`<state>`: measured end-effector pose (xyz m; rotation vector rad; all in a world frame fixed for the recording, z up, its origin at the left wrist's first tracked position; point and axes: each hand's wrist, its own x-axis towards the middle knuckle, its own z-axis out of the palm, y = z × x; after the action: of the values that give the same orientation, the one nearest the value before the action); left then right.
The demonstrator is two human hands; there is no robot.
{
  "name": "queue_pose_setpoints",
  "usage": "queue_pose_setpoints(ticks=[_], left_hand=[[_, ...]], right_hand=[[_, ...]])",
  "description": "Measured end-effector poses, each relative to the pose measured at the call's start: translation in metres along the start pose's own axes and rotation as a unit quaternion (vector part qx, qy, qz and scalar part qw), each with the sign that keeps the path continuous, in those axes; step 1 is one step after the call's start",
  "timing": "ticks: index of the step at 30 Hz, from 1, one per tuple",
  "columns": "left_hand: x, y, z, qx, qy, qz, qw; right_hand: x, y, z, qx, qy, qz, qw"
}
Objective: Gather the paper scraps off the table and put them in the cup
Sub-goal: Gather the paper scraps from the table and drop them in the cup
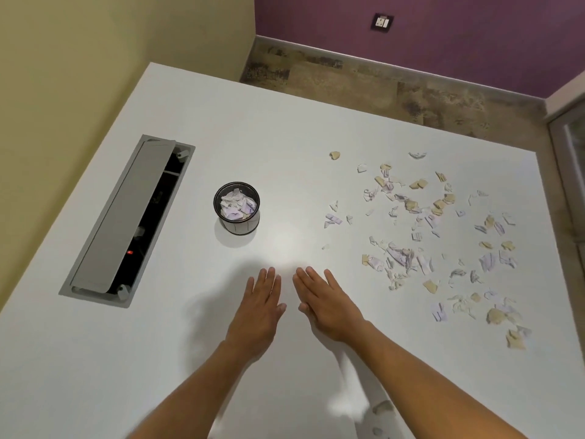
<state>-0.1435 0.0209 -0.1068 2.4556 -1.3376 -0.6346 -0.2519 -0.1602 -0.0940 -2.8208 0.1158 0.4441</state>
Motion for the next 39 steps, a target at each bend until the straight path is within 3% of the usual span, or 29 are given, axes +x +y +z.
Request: queue_pose_setpoints(ticks=[9, 12, 16, 19, 22, 28, 32, 36, 39], left_hand=[[-0.042, 0.044, 0.037, 0.043, -0.087, 0.105, 0.99], [-0.052, 0.059, 0.045, 0.029, -0.102, 0.137, 0.985], [-0.066, 0.077, 0.053, -0.002, -0.084, 0.107, 0.991], [-0.075, 0.087, 0.061, 0.037, -0.095, 0.071, 0.992], [-0.081, 0.094, 0.065, 0.074, -0.12, 0.057, 0.988], [-0.103, 0.109, 0.072, 0.052, -0.132, 0.066, 0.988], [-0.118, 0.119, 0.077, 0.051, -0.134, 0.059, 0.988], [-0.13, 0.128, 0.083, 0.047, -0.115, 0.047, 0.991], [-0.135, 0.133, 0.087, 0.049, -0.096, 0.021, 0.994]], right_hand=[[-0.105, -0.011, 0.028, 0.007, -0.045, 0.03, 0.999], [-0.135, -0.018, 0.033, 0.066, -0.007, 0.061, 0.996], [-0.183, -0.019, 0.046, 0.146, 0.115, 0.231, 0.955], [-0.226, -0.019, 0.068, 0.154, 0.133, 0.381, 0.902], [-0.259, -0.028, 0.088, 0.16, 0.111, 0.438, 0.877], [-0.256, -0.037, 0.102, 0.112, 0.039, 0.395, 0.911], [-0.239, -0.034, 0.097, 0.074, 0.03, 0.304, 0.949], [-0.234, -0.027, 0.092, 0.087, 0.055, 0.193, 0.976], [-0.254, -0.017, 0.093, 0.105, 0.085, 0.2, 0.97]])
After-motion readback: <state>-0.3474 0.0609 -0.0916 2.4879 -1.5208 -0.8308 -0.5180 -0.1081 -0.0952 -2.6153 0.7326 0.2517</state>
